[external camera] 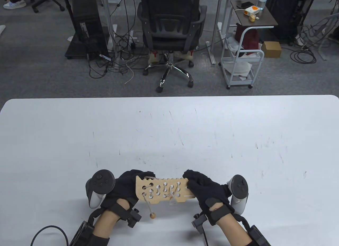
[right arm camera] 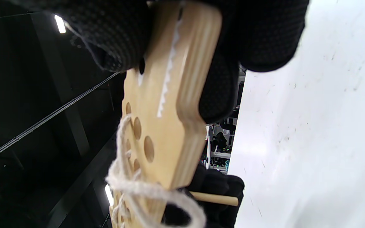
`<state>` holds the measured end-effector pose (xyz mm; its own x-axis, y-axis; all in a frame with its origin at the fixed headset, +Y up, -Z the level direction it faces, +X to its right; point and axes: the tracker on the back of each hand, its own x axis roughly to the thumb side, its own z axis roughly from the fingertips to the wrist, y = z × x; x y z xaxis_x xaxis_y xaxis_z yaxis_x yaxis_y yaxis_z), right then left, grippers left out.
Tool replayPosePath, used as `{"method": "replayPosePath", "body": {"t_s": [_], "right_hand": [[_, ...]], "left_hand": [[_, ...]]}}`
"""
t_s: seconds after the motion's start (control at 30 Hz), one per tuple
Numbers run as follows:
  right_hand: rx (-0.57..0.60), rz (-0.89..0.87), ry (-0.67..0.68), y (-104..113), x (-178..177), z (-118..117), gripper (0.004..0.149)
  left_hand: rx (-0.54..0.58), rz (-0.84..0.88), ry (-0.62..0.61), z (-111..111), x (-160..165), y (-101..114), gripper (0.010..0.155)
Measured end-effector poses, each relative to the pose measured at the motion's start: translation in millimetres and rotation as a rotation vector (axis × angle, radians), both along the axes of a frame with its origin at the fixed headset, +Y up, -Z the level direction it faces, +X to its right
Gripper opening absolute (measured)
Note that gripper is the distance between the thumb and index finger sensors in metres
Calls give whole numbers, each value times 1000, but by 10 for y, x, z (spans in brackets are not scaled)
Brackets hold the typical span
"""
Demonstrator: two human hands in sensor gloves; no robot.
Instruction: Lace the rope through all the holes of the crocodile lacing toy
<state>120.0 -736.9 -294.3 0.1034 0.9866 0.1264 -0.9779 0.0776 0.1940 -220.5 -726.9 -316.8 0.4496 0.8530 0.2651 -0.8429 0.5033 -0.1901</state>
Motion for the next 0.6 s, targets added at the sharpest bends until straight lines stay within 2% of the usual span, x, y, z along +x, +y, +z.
{"method": "replayPosePath", "body": {"t_s": [0.6], "right_hand": [[-9, 34, -67, -41, 137, -86, 47]], "left_hand": [[0, 58, 214, -101, -432, 6, 48]]}}
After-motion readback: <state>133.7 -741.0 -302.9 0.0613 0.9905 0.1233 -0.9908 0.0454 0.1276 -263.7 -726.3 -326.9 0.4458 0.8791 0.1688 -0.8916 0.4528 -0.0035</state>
